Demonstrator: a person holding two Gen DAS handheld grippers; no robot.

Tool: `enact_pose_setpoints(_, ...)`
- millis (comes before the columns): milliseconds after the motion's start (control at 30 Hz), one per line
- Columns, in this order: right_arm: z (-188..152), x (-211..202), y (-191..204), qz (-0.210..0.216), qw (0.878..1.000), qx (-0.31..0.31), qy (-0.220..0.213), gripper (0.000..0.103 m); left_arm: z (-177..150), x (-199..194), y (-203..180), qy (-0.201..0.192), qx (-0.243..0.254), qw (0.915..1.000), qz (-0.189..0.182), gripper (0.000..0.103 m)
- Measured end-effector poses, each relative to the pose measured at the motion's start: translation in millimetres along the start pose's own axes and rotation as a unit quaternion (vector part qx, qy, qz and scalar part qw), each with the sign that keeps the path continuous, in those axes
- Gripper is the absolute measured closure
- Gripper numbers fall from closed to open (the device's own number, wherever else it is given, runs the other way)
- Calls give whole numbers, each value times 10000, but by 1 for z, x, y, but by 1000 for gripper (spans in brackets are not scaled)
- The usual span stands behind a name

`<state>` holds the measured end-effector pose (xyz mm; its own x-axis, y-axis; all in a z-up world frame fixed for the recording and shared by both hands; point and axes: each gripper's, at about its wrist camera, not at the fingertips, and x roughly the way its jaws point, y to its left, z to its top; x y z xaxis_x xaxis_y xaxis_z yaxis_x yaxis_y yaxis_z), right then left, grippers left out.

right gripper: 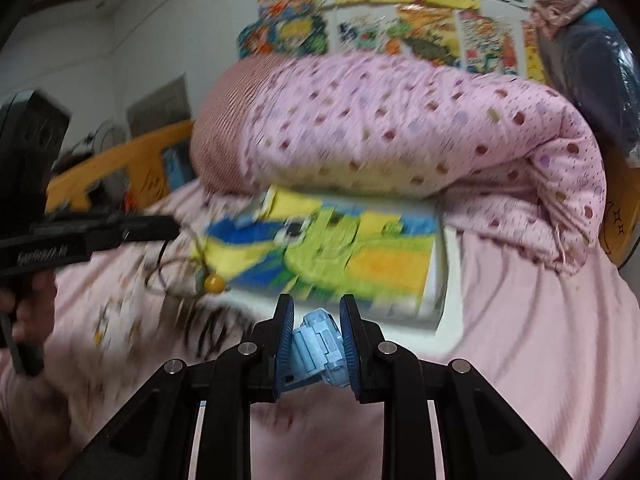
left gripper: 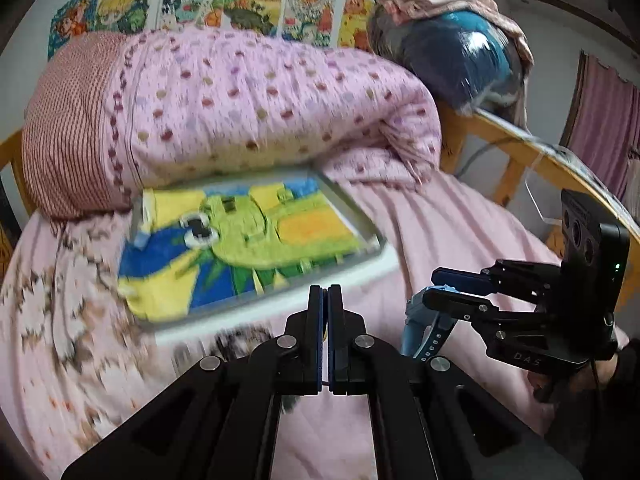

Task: Organize jewelry
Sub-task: 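Carry the smartwatch with the right tool into the grey tray and release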

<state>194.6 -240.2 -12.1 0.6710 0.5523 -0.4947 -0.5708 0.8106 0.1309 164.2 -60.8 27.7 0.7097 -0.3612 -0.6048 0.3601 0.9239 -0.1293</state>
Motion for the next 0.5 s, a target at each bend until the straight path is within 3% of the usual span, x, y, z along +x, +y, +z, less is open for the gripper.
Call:
enact_pose_setpoints(200,35,44,-40,-216,9963,591,-589,81,36,26,26,-250,-127,9993,260,103)
enact_pose_setpoints(500,5,109,-84,-567,9935,984,-118,81,40,95,70,265,-354,9970,631,103)
